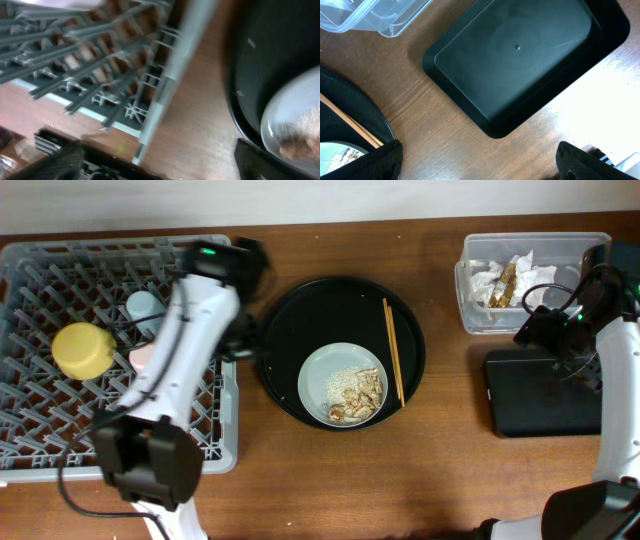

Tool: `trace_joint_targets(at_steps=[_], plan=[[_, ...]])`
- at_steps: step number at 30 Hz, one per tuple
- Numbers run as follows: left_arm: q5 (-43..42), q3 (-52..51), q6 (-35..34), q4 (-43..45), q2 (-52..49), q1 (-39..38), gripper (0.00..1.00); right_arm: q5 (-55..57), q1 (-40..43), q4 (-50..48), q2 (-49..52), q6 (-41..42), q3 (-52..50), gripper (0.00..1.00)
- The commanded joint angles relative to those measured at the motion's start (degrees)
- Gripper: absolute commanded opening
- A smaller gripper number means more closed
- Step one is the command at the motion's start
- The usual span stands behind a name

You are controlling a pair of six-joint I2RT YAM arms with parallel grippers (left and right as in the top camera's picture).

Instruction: Sort waste into correct bins and load items into the dishwasher rack

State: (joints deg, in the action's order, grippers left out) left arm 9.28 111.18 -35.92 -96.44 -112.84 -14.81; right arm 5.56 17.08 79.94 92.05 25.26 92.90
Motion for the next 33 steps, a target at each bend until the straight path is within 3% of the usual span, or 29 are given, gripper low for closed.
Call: trace_joint_targets(at_steps=[1,4,11,14,16,17,22,24,28,29,32,33], plan=[[-1.6,1.0,0.1,-0.3,3.1,10.2,1.00,0.9,0.2,0.0,-0.4,0.1,1.0,0.98],[-2.1,-0.7,7.3,-0.3,3.1,17.5,1.00,0.9,0.2,0.0,-0.4,0.1,1.0,0.98],[-0.3,-1.0,7.8,0.2,3.1,23.7,1.00,-1.1,0.2,-0.2,-0.4,0.2,1.0,0.98],[-0.3,-1.0,7.8,0.2,3.1,23.7,1.00,-16.7,0.2,-6.3,-0.4,1.4,1.0,0.98],[-0.3,-1.0,7.8,0.2,3.1,23.7,0.99,-38.1,-0.7,-4.8,-0.3,0.9,0.8,0.98],[-0.3,-1.0,7.7,0.2,3.1,23.7,0.99,-41.9,-2.7,-4.6,-0.3,0.1,0.3,0.99],[-0.3,-1.0,7.8,0.2,3.1,23.7,1.00,-23.8,-24.5,-6.4,1.1,0.1,0.2,0.98],[-0.3,-1.0,7.8,0.2,3.1,23.7,1.00,-20.0,-36.3,-11.9,3.6,0.2,0.2,0.98],[-0.3,-1.0,7.8,0.2,3.1,23.7,0.99,-10.4,-51.2,-21.9,11.6,0.8,0.2,0.98],[-0.3,-1.0,7.8,0.2,3.1,23.7,1.00,-6.1,-54.9,-24.2,14.6,2.8,0.2,0.96],[-0.3,-1.0,7.8,0.2,3.1,23.7,1.00,-2.1,-59.9,-27.7,19.7,4.9,0.2,0.72],[-0.3,-1.0,7.8,0.2,3.1,23.7,1.00,0.3,-60.7,-28.2,20.9,6.5,0.2,0.68]])
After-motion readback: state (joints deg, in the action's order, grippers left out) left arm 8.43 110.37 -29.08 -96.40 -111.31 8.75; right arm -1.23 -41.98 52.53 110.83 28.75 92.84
